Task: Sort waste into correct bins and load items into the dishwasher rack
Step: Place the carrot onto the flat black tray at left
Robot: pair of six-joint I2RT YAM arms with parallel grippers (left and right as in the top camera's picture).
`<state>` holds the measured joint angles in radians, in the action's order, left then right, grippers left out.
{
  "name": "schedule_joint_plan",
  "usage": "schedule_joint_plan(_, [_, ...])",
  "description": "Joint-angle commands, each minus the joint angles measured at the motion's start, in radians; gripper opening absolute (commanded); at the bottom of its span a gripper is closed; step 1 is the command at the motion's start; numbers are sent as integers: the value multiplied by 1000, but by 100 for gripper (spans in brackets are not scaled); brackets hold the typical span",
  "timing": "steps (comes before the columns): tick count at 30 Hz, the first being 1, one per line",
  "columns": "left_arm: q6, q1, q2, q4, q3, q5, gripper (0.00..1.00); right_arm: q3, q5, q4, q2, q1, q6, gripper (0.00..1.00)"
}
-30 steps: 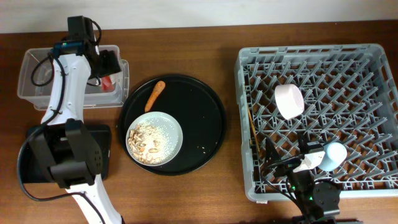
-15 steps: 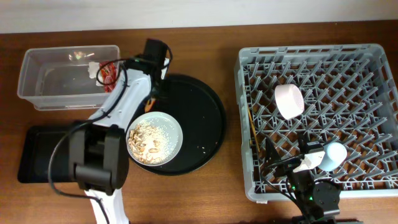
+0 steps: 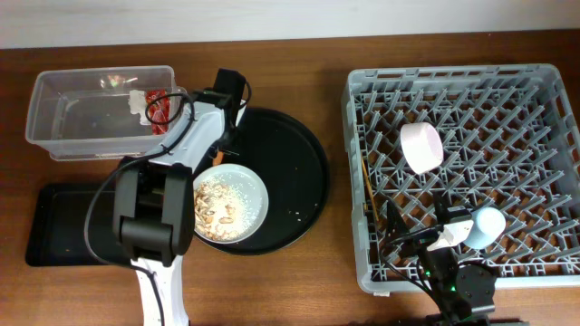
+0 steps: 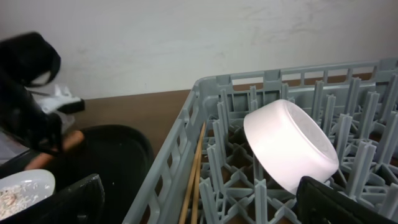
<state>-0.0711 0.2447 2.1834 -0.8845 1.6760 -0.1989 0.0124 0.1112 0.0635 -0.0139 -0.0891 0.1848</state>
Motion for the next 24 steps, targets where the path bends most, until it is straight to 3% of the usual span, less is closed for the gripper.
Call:
schedule_joint_plan(1, [66,-12,-99,-134,174,-8,9,-7,10,3,8,5,6,98])
schedule_joint_plan(7, [369,-64,-363,-528,237,-1,0,-7,9,3,8,5,6,98])
schedule_joint_plan(10, [501,-169,-433,-609,164,-11,1,-7,10,2,8,5,6,98])
schedule_joint_plan(13, [576,-324,-474,-470,-101,-5,1,-7,10,3,8,5,6,98])
schedule_joint_plan(16, [576,-441,-475,-278,-365,152,1,-7,10,2,8,5,6,98])
schedule_joint_plan(20, [576,-609,-475,-194,-498,238,0,-7,9,3,8,5,6,98])
schedule_joint_plan(21, [575,-632,-475,-196,-498,246,11,-7,9,3,8,5,6,98])
schedule_joint_plan(22, [575,-637,-475,-200,-498,272,41,-7,10,2,8,5,6,98])
schedule_joint_plan(23, [564,-636,-475,-212,-498,330,59,-7,9,2,8,5,6,98])
schedule_joint_plan(24, [517,-632,-478,-215,-498,373,60,-7,9,2,8,5,6,98])
